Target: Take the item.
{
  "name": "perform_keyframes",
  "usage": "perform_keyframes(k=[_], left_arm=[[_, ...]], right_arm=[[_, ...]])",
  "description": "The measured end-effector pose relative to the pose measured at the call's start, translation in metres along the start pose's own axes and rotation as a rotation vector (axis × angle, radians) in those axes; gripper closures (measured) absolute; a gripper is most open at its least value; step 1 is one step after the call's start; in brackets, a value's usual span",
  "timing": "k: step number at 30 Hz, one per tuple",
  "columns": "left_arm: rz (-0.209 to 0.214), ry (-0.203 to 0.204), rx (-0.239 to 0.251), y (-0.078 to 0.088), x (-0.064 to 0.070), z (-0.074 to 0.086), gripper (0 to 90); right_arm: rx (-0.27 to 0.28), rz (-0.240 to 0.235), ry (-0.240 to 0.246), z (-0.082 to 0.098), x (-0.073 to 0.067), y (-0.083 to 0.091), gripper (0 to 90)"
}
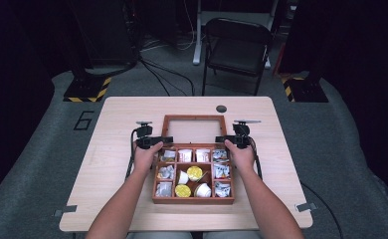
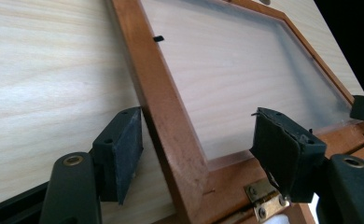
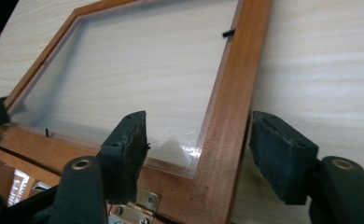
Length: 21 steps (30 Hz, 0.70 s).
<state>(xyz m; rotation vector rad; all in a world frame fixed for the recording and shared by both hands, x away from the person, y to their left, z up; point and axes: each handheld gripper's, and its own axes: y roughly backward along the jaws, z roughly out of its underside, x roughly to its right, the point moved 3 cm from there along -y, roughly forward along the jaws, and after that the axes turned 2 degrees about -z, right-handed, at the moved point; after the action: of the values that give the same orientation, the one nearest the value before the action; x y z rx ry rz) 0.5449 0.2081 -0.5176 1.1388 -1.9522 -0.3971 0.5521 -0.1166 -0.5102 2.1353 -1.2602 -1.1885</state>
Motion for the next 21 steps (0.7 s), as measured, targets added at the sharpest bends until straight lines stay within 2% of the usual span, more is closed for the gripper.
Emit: perform_keyframes(k=[1,2,3,6,7,8,9,11,13,14,15,16,17,19,21], left_arm=[[-0.011,-0.023,0.003,0.006,0.0,-0.001,34.3],[-0.009,-0.022,0.009,0.01,0.001,-0.002,34.4],[-0.002,-0.019,0.021,0.013,0.002,-0.003,34.5],[0.014,-0.032,0.035,0.022,0.008,-0.003,34.5],[0.016,-0.053,0.033,0.025,0.011,-0.002,34.5],[0.016,-0.053,0.033,0.025,0.011,-0.002,34.5],[0.013,-0.079,0.023,0.03,0.016,0.0,34.7],[0.014,-0.098,0.044,0.036,0.02,0.002,35.9],[0.005,-0.112,0.039,0.04,0.022,0.003,36.9],[0.005,-0.112,0.039,0.04,0.022,0.003,36.9],[0.018,-0.111,0.047,0.046,0.025,0.004,36.9],[0.018,-0.111,0.047,0.046,0.025,0.004,37.0],[0.03,-0.115,0.061,0.052,0.026,0.005,37.1],[0.031,-0.113,0.058,0.056,0.027,0.007,37.1],[0.034,-0.137,0.053,0.059,0.027,0.008,37.1]], right_arm=[[0.032,0.029,0.052,-0.001,-0.004,0.007,37.6],[0.041,0.046,0.071,-0.001,-0.007,0.011,37.6],[0.055,0.057,0.11,-0.002,-0.01,0.015,37.9],[0.077,0.008,0.154,0.0,-0.024,0.025,38.8],[0.082,-0.007,0.164,0.002,-0.029,0.028,39.2],[0.082,-0.007,0.164,0.002,-0.029,0.028,39.2],[0.098,-0.041,0.228,0.008,-0.041,0.036,40.1],[0.089,-0.058,0.275,0.015,-0.05,0.042,40.2],[0.086,-0.062,0.34,0.025,-0.059,0.049,40.2],[0.086,-0.062,0.34,0.025,-0.059,0.049,40.2],[0.088,-0.08,0.375,0.033,-0.065,0.055,40.2],[0.088,-0.08,0.375,0.033,-0.065,0.055,40.2],[0.089,-0.086,0.408,0.039,-0.069,0.06,40.4],[0.086,-0.093,0.42,0.044,-0.072,0.064,40.4],[0.075,-0.105,0.436,0.049,-0.075,0.067,40.4]])
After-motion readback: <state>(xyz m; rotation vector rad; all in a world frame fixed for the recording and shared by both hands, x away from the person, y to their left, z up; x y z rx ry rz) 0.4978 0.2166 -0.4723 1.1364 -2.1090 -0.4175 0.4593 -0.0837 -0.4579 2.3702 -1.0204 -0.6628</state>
